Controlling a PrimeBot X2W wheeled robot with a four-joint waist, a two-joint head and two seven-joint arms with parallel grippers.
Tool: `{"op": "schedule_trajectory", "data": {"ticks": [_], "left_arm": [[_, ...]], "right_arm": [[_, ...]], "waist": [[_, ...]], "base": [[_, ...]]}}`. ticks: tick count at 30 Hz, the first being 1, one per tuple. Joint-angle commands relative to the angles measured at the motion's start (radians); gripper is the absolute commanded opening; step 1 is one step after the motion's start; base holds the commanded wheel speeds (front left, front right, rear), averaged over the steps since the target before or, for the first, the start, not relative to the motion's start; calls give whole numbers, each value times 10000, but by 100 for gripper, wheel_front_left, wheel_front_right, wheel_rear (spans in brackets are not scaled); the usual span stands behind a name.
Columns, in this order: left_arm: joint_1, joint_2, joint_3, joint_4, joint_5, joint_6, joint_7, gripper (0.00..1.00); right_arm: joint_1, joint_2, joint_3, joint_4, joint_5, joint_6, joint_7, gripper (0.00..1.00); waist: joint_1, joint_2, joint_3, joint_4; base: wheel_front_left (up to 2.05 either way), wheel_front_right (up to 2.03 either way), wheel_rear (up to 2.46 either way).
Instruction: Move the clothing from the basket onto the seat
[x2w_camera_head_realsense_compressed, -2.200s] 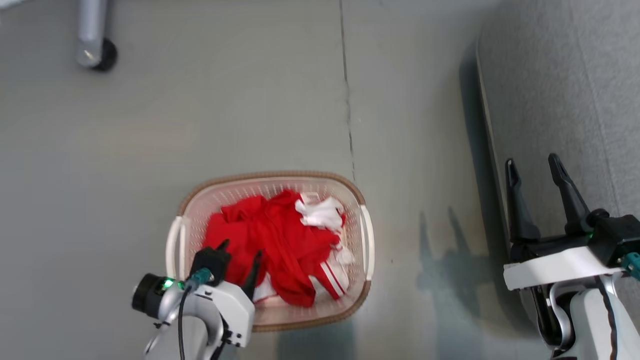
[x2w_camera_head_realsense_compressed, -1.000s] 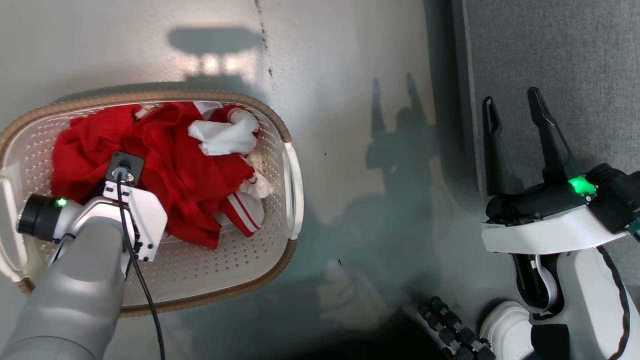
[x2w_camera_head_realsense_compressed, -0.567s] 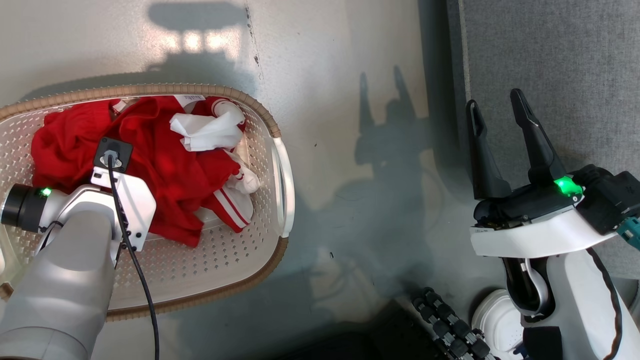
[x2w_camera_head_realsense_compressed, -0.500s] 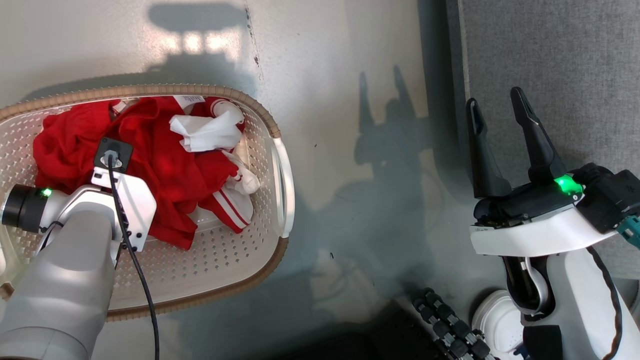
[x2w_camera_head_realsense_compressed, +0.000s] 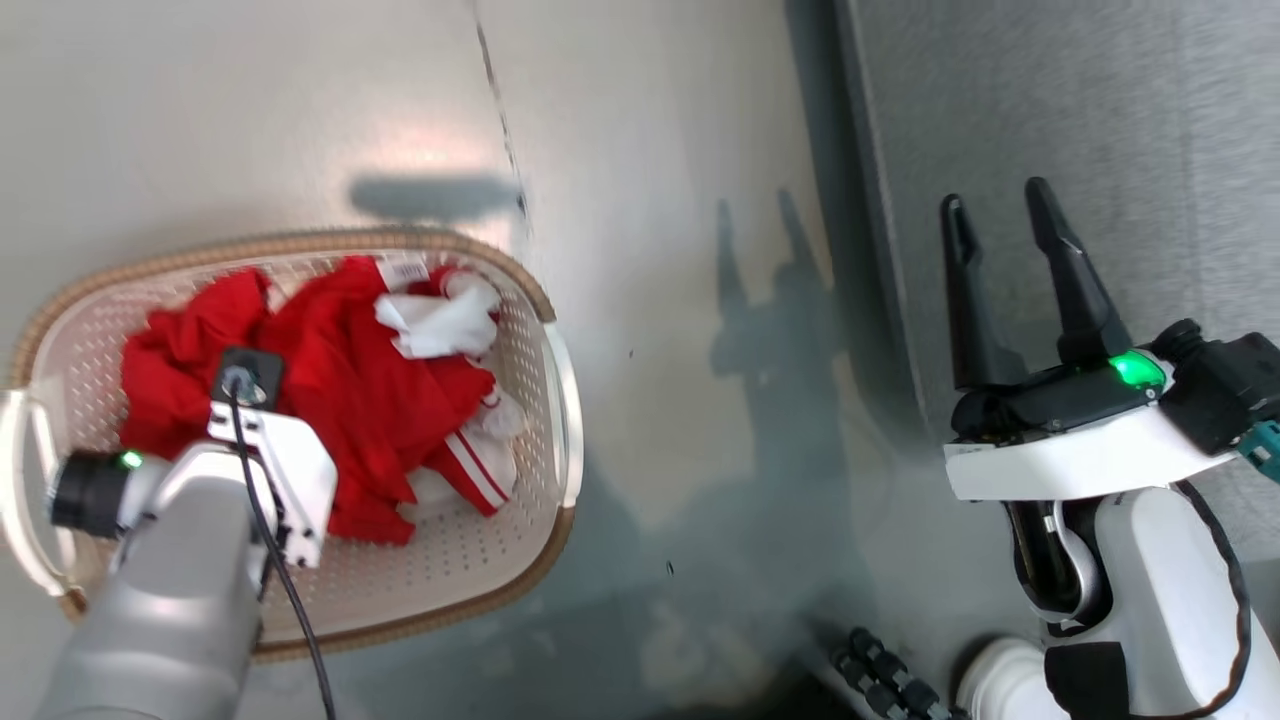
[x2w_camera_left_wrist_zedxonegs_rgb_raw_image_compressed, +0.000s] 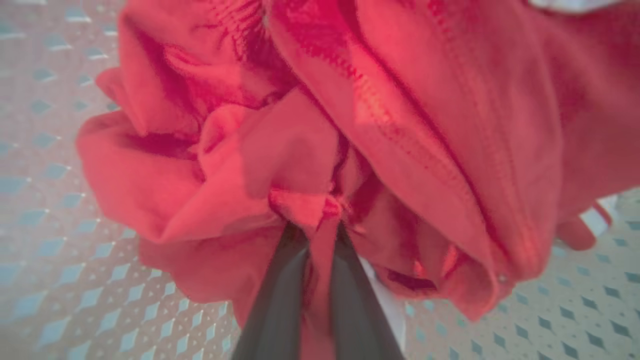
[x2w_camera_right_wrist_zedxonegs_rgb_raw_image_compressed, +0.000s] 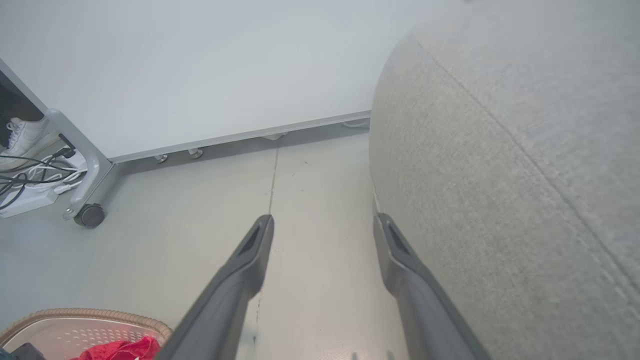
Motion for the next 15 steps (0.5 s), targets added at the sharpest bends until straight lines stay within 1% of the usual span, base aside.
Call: {"op": "schedule_trajectory", "data": {"ticks": [1, 6, 9, 11, 15], "left_arm": [[140, -51, 43, 3, -83, -75, -50, 0], [631, -536, 123, 4, -403, -352, -245, 0], [871, -749, 97, 7, -529, -441, -539, 0], [1074, -1011, 154, 2, -687, -552, -995, 0], [1337, -1259, 172, -46, -898, -828, -1657, 0]], "right_arm": [[-5, -44, -42, 40, 10, 19, -45, 100], [117, -50, -47, 212, -226, 19, -45, 100], [232, -51, 19, 325, -324, 19, -45, 100], [382, -54, -94, 463, -310, 19, -45, 100], [677, -56, -252, 638, -556, 19, -45, 100]], "waist": [[-1, 0, -562, 36], [-1, 0, -1627, 257], [-1, 0, -2237, 421], [-1, 0, -2925, 655], [-1, 0, -3797, 1033]], "base": [[0, 0, 0], [0, 0, 0], [0, 0, 0], [0, 0, 0], [0, 0, 0]]}}
